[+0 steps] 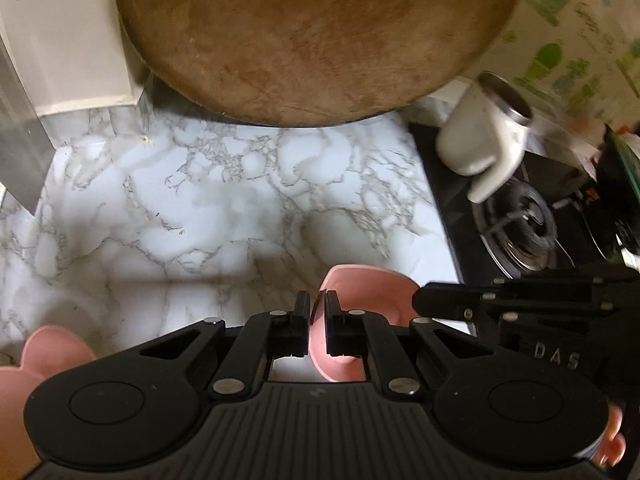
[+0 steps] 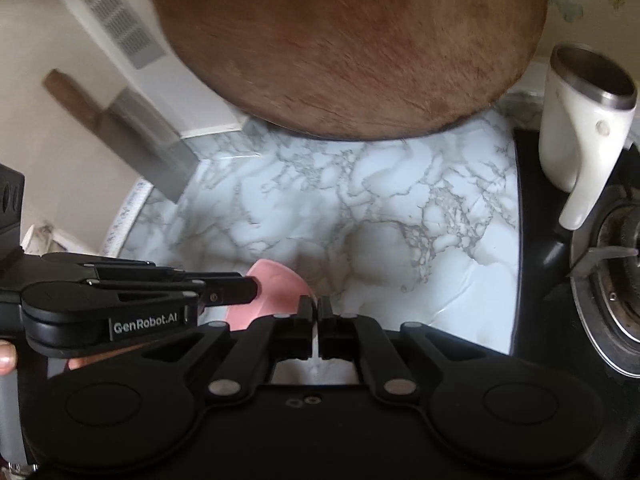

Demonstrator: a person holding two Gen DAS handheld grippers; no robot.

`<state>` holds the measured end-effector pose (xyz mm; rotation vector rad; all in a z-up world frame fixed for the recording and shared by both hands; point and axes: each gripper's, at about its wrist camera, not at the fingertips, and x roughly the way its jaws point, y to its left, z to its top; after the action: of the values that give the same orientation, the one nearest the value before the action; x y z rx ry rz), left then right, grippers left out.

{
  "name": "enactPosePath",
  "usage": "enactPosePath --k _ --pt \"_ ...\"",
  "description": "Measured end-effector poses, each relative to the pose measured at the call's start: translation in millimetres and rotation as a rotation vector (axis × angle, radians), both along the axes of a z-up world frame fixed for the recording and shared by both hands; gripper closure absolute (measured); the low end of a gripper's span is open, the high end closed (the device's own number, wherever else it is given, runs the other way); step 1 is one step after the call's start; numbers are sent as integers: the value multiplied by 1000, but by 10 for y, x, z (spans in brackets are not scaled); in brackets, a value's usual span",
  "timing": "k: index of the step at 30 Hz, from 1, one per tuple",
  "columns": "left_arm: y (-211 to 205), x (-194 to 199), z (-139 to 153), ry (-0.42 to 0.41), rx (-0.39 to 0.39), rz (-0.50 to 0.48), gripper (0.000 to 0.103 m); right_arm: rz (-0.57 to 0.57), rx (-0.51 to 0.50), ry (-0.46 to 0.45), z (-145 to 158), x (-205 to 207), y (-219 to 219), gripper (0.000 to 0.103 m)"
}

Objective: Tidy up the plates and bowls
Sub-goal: 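Carry the heart dish with both tools and lower it into the pink bowl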

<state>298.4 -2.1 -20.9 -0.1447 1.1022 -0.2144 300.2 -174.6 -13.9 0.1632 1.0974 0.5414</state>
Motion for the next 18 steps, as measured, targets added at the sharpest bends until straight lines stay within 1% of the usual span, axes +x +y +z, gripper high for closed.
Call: enactPosePath --k 3,9,13,18 --pt "-10 -189 112 -14 9 -13 96 16 17 -8 127 -150 -19 100" --pt "76 -539 241 -12 -34 -7 96 54 44 -7 241 -440 -36 100" --pt "87 -722 216 3 -39 -4 96 78 49 7 214 -588 -26 100" --pt "93 -890 92 33 -44 5 96 94 52 42 99 -725 -24 100"
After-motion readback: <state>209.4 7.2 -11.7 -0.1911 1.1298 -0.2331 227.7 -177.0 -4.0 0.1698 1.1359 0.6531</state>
